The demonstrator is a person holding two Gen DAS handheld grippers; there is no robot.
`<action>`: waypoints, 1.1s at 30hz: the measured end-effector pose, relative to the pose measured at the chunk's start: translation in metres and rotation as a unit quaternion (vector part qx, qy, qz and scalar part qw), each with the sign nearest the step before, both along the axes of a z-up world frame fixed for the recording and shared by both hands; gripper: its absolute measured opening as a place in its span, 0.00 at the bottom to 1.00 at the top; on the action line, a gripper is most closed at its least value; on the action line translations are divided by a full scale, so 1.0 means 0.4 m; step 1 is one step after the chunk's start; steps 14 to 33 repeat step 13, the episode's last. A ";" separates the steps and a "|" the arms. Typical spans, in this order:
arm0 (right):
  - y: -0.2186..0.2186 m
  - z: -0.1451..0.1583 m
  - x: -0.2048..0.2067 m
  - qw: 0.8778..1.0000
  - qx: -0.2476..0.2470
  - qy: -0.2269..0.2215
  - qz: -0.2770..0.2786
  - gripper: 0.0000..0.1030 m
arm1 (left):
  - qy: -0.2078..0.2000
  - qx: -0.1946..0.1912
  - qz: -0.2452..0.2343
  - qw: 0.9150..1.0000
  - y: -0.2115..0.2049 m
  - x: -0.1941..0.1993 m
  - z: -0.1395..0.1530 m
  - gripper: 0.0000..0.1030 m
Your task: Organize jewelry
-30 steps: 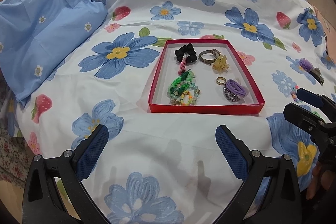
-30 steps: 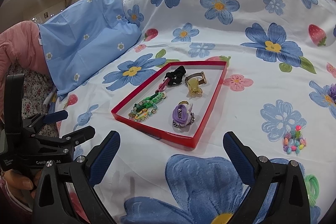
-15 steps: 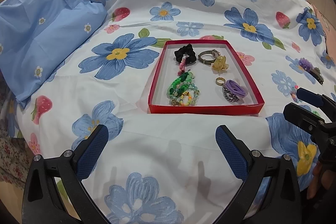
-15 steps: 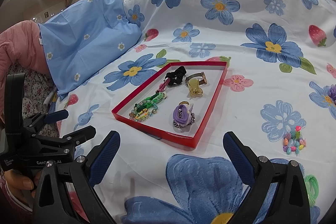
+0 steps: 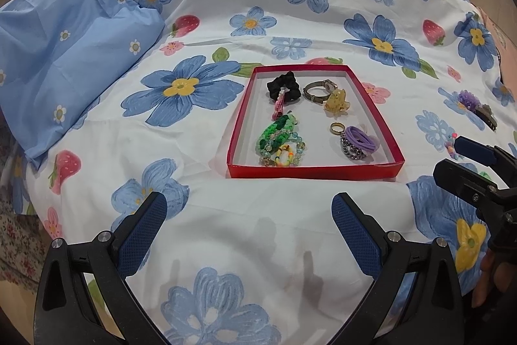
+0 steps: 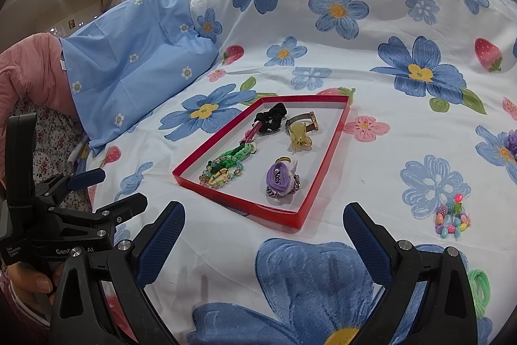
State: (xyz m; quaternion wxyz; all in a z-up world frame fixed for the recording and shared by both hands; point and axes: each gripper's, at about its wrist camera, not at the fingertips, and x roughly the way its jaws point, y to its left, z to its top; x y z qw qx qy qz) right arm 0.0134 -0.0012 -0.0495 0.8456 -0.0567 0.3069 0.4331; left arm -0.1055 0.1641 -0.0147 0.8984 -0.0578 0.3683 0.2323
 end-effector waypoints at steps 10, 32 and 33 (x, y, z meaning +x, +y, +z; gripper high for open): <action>0.000 0.000 0.000 1.000 -0.001 0.000 0.000 0.97 | 0.000 0.000 0.000 1.000 -0.002 0.000 0.001 1.00; -0.003 0.003 -0.001 1.000 0.000 0.001 -0.001 0.97 | 0.001 -0.002 0.000 1.000 -0.003 0.001 0.001 1.00; -0.003 0.003 -0.001 1.000 0.000 0.001 -0.001 0.97 | 0.001 -0.002 0.000 1.000 -0.003 0.001 0.001 1.00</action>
